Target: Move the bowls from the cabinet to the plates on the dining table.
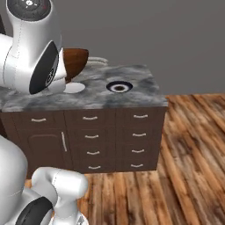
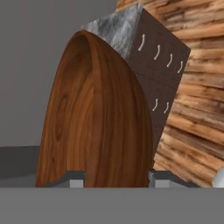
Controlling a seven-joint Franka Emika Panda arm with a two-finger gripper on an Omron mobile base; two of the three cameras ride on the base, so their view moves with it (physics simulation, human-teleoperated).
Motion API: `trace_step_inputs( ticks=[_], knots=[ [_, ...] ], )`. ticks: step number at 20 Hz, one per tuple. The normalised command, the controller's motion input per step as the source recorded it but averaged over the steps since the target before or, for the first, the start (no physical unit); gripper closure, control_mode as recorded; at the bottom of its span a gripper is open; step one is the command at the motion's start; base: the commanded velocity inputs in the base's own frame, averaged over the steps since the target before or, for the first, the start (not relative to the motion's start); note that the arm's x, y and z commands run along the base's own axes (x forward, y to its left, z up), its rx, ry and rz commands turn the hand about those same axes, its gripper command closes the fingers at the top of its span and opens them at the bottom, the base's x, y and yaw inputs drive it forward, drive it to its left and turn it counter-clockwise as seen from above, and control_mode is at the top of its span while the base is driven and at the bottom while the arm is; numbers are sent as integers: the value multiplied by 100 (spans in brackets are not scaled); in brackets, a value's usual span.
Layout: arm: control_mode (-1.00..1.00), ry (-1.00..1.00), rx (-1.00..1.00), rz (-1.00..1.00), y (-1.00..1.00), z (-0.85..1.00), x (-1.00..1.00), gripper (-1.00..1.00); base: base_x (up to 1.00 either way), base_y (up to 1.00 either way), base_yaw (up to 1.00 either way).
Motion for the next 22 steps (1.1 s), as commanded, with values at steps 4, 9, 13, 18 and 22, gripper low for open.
trace_step_inputs(
  ticks=[4, 9, 13, 18, 22],
  knots=[
    [100, 0, 0, 0, 0, 0, 0, 100, 100, 22, 7],
    [100, 0, 0, 0, 0, 0, 0, 100, 100, 12, 8],
    [100, 0, 0, 0, 0, 0, 0, 100, 100, 20, 7],
    [100, 0, 0, 0, 0, 0, 0, 100, 100, 13, 6],
    [100, 0, 0, 0, 0, 0, 0, 100, 100, 31, 4]
  ],
)
